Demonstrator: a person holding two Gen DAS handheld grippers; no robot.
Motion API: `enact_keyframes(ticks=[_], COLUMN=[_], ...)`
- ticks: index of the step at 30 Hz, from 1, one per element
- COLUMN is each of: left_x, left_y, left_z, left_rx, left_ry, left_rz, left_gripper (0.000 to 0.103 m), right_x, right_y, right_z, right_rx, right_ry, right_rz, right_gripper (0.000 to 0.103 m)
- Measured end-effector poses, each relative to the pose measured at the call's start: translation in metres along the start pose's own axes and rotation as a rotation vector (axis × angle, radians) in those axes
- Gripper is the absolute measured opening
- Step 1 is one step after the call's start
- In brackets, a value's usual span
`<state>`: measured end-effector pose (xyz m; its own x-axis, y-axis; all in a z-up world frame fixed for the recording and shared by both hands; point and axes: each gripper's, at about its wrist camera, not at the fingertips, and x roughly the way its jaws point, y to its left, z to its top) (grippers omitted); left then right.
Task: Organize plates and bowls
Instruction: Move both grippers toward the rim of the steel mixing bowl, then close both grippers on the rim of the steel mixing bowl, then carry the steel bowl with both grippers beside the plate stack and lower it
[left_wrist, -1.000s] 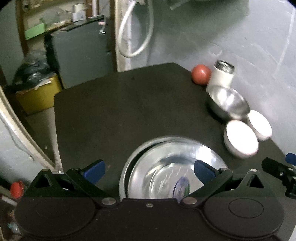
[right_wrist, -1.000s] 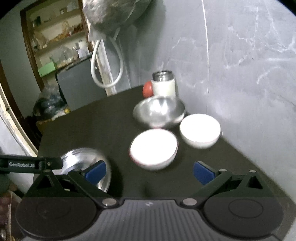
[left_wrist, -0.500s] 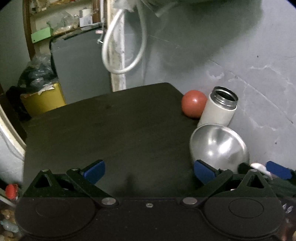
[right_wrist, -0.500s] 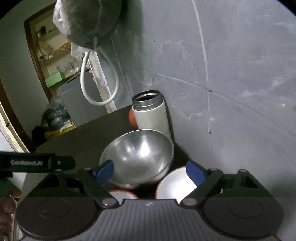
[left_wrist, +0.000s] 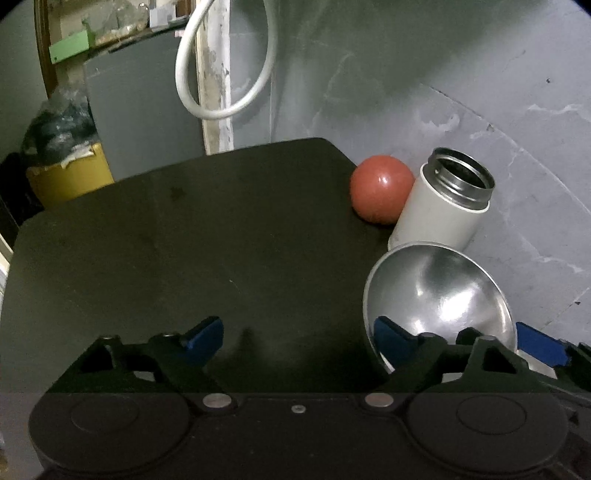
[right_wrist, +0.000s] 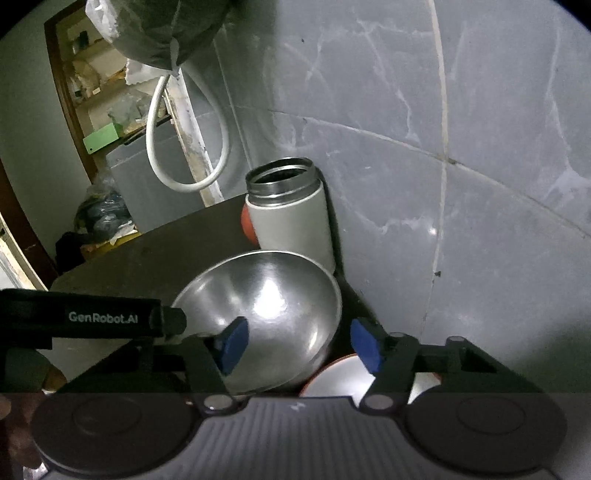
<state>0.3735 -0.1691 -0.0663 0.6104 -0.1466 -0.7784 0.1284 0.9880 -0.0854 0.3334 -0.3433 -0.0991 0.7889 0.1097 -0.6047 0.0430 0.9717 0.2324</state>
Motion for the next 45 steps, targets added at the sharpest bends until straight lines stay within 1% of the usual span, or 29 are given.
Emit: enact_keyframes(ticks=[4,5,6,7,8,9,10,11,12,14,16,18,24,31,33,38,45], left_x=[0.010,0.011,0.013,0.014,0.016,0.016,0.017,0.018,0.018,0.018,0.017,0.013,-0.024,-0.083,-0.098,-0.133,-0.160], left_y=[-0.002,-0.003,-0.004,-0.005,-0.007,-0.009,-0.011,-0.014,-0.017,-0.023,-0.025,-0.022,-0.015,-0.005,-0.001,0.004,0.019], left_z=[0.001,0.001,0.001,0.001,0.001,0.001,0.002,0.002,0.002,0.003,0.002,0.002,0.002,-0.013,-0.016,-0.038,-0.081], left_rx=[-0.022,-0.023,-0.024,-0.023,-0.022,-0.019,-0.011,0.000,0.014,0.051,0.069,0.049,0.024,-0.024,-0.030,-0.016,-0.020], left_ry=[0.031,0.035,0.039,0.043,0.046,0.048,0.048,0.049,0.049,0.052,0.047,0.035,-0.029,-0.100,-0.103,-0.108,-0.075], left_rz=[-0.018,-0.025,-0.036,-0.052,-0.065,-0.082,-0.093,-0.102,-0.114,-0.116,-0.099,-0.099,-0.092,-0.118,-0.129,-0.159,-0.185], left_gripper=[0.078,0.073,0.066,0.062,0.053,0.045,0.042,0.033,0.022,0.013,0.013,0.012,0.012,0.012,0.012,0.013,0.013], right_x=[0.007,0.009,0.011,0.012,0.014,0.015,0.016,0.017,0.018,0.019,0.020,0.016,-0.009,-0.061,-0.076,-0.112,-0.149], right_y=[-0.004,-0.005,-0.006,-0.006,-0.007,-0.007,-0.007,-0.007,-0.007,-0.007,-0.008,-0.008,0.004,0.020,0.022,0.029,0.042], right_z=[0.002,0.002,0.002,0.002,0.002,0.003,0.003,0.003,0.004,0.006,0.007,0.008,0.013,0.012,0.010,-0.003,-0.039], right_rx=[-0.003,-0.005,-0.007,-0.009,-0.009,-0.008,-0.007,-0.007,-0.005,0.004,0.011,0.014,0.001,-0.017,-0.007,0.020,0.017], right_ry=[0.019,0.024,0.028,0.032,0.035,0.038,0.042,0.046,0.050,0.051,0.059,0.053,0.011,-0.033,-0.033,-0.023,0.020], right_rz=[-0.012,-0.015,-0.015,-0.014,-0.012,-0.008,-0.005,-0.001,0.003,0.012,0.011,0.019,0.044,0.073,0.077,0.086,0.091], right_gripper=[0.064,0.063,0.060,0.059,0.053,0.047,0.044,0.041,0.040,0.035,0.030,0.025,0.026,0.026,0.026,0.026,0.026])
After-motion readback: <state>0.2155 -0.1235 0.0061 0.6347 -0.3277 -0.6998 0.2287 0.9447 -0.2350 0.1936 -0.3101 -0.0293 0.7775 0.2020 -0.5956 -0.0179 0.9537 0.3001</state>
